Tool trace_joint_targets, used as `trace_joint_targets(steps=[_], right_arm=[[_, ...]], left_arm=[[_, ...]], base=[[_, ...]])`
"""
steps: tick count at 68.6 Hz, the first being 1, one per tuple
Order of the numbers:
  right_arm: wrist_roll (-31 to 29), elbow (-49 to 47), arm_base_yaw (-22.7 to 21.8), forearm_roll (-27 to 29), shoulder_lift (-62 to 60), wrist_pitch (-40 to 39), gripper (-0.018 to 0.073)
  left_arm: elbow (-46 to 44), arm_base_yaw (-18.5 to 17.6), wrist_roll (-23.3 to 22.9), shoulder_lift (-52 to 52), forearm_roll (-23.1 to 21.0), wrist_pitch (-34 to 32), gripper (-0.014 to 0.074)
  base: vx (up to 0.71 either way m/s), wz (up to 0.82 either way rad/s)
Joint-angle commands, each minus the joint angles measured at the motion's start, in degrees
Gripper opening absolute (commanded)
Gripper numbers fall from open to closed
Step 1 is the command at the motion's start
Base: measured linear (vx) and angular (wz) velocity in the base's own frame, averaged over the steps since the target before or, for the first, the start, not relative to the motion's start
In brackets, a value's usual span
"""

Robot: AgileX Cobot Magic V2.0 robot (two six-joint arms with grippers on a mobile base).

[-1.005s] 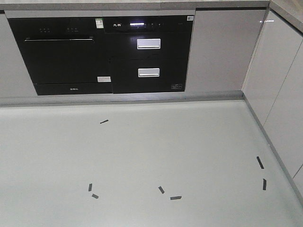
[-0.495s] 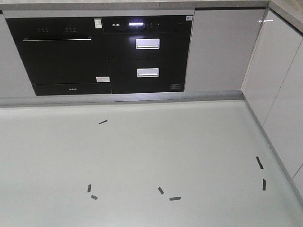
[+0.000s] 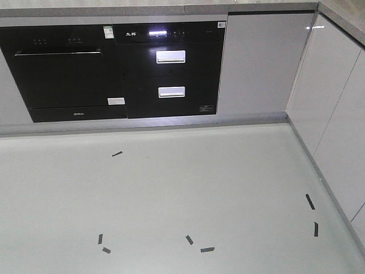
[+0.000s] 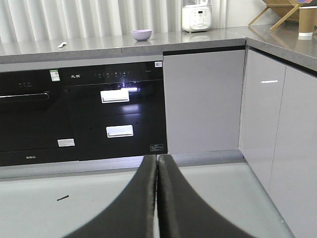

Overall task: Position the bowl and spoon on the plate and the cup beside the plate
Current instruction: 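Drive the base toward the counter holding the spoon and bowl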

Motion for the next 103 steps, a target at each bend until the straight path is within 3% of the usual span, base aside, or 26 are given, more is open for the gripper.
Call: trace_joint_targets(steps=[1,103], right_arm=[[-0.26,0.64,0.07,-0.42,-0.57,-4.05,-0.0011],[-0.26,0.64,-0.14,-0.42,-0.57,-4.05,-0.0011]], left_arm=[[-1.05,0.04,-0.28,-0.82,-0.05,-3.99,-0.0006],[-1.05,0.04,-0.28,-0.82,-0.05,-3.99,-0.0006]], base=[[0.14,-0.05],[0.21,0.06]])
